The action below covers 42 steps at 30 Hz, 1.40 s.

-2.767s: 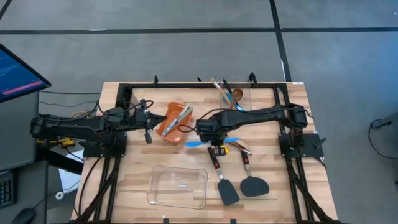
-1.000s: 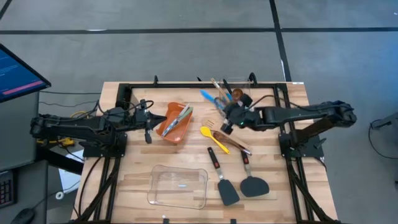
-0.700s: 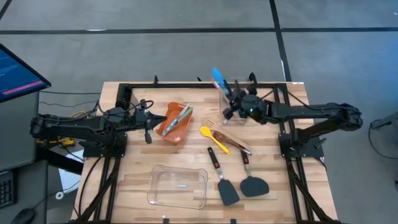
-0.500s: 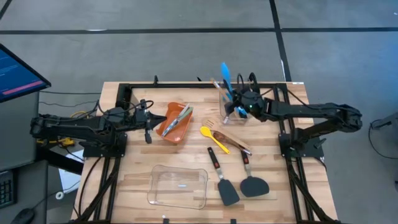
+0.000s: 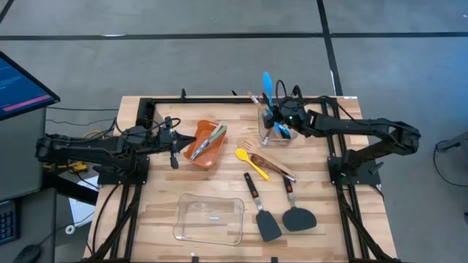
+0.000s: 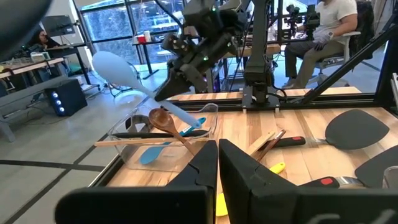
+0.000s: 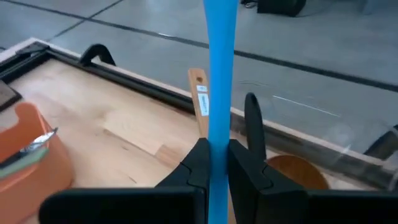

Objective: Pick & Place Kitchen Items
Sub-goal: Put the blue serving spoon into the top transparent bin, then adjust the bottom transparent bin

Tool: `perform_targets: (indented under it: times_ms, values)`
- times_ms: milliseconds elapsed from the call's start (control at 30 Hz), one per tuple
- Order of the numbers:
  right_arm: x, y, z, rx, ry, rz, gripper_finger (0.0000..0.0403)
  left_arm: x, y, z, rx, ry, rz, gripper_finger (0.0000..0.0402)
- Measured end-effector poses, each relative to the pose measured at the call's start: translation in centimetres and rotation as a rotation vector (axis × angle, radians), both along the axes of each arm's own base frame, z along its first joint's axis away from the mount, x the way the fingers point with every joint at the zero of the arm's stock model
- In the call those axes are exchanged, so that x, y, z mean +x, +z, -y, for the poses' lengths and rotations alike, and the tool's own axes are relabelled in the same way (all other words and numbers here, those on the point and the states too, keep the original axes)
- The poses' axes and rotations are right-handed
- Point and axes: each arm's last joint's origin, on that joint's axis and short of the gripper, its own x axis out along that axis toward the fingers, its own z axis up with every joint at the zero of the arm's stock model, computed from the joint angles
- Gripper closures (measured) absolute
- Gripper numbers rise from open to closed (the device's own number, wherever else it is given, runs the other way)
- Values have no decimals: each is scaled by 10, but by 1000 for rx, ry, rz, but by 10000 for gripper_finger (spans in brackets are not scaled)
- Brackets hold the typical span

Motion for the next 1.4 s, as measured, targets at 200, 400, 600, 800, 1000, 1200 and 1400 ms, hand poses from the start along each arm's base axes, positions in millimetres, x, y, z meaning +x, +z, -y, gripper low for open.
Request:
perform_targets:
  times_ms: [200,400,600,800,1000,1200,1400]
  values:
    - [10,-24,4,48,-14,-68,378,0,0,0,0,1,0,398]
    - [15,-43,10,89,-48,-104,378,0,0,0,0,1,0,398]
    - [15,-47,10,110,-63,-104,371,0,0,0,0,5,0,398]
    - [11,-48,8,133,-57,-144,338,0,0,0,0,5,0,398]
    - [9,-52,4,177,-25,-187,327,0,0,0,0,4,0,398]
    - [10,-48,1,190,-8,-242,325,0,0,0,0,4,0,398]
    - [19,-28,2,172,31,-296,324,0,0,0,0,4,0,398]
